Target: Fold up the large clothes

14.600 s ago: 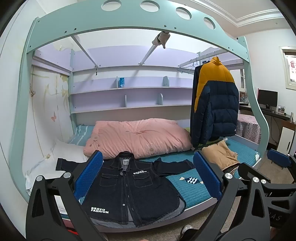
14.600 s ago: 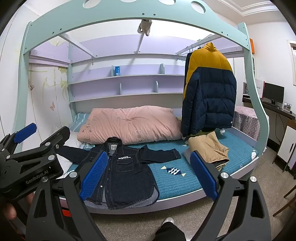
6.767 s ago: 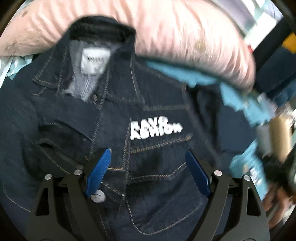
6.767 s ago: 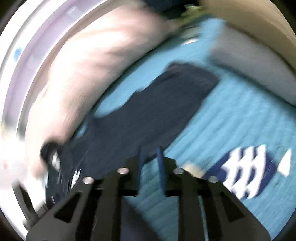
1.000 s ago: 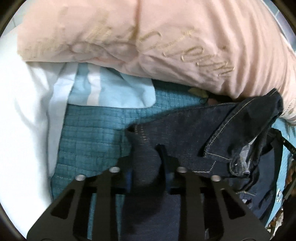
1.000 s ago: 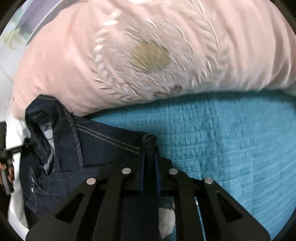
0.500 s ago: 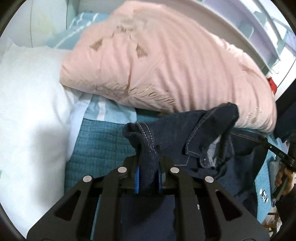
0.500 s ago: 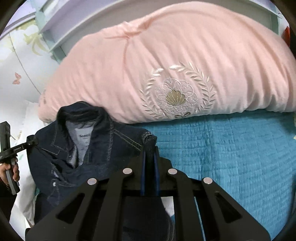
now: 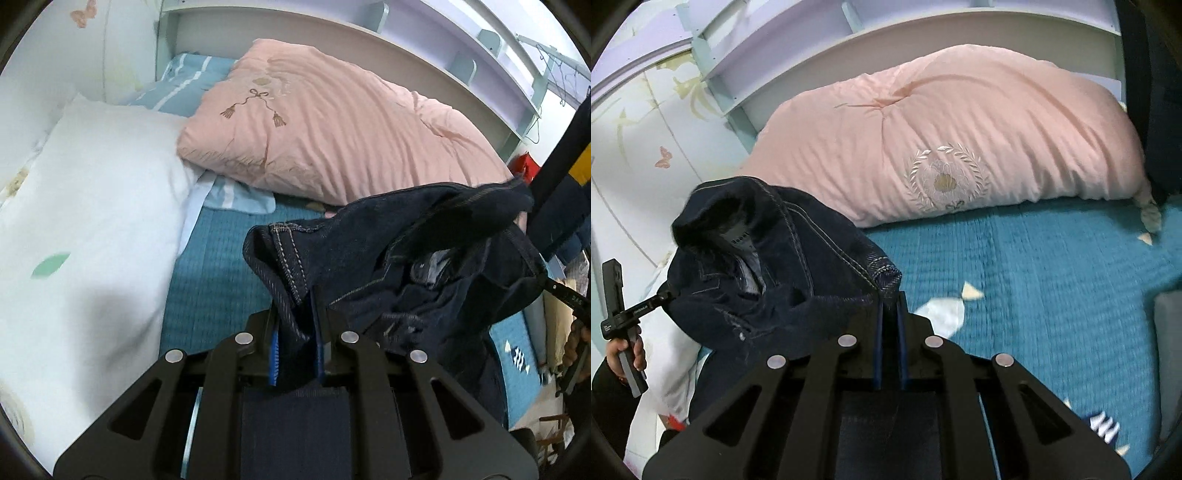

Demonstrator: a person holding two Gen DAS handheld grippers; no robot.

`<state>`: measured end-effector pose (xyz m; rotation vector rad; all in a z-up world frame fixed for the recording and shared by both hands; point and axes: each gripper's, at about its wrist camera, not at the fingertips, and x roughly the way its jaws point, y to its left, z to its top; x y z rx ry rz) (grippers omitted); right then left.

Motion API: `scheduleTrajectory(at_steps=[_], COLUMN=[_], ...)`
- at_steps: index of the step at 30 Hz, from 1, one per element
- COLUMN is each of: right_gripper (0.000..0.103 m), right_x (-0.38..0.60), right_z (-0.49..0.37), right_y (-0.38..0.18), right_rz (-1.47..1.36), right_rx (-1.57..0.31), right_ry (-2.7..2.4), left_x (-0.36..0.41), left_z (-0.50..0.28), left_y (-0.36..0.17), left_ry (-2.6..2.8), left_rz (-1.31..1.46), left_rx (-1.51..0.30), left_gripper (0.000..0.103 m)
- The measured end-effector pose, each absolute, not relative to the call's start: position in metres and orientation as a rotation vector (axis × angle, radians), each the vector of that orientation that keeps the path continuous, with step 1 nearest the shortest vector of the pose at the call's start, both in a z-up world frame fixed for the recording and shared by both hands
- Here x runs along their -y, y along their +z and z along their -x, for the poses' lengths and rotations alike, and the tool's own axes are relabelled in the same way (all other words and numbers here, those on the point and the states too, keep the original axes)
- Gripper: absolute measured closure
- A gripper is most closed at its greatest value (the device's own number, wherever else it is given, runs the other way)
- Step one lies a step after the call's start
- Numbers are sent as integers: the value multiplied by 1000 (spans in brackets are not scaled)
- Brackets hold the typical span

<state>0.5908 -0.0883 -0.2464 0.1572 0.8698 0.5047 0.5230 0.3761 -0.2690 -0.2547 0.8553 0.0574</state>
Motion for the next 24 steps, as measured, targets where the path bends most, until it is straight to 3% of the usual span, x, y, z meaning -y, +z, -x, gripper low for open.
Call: scheduleTrajectory(at_steps=[13, 24], right_gripper=[97, 97], right_x=[120, 119], right_z=[-481, -401], right_y=[-245, -282], right_rz=[-147, -72], right_rx=[-929, -1028], right_ry=[482, 505], left_x=[-355, -348], left_z=[-407, -327], left_y=[-295, -359], left_ry=[131, 154], left_rz=[217, 264], left_rx=[-926, -1056], left_gripper=[90, 87])
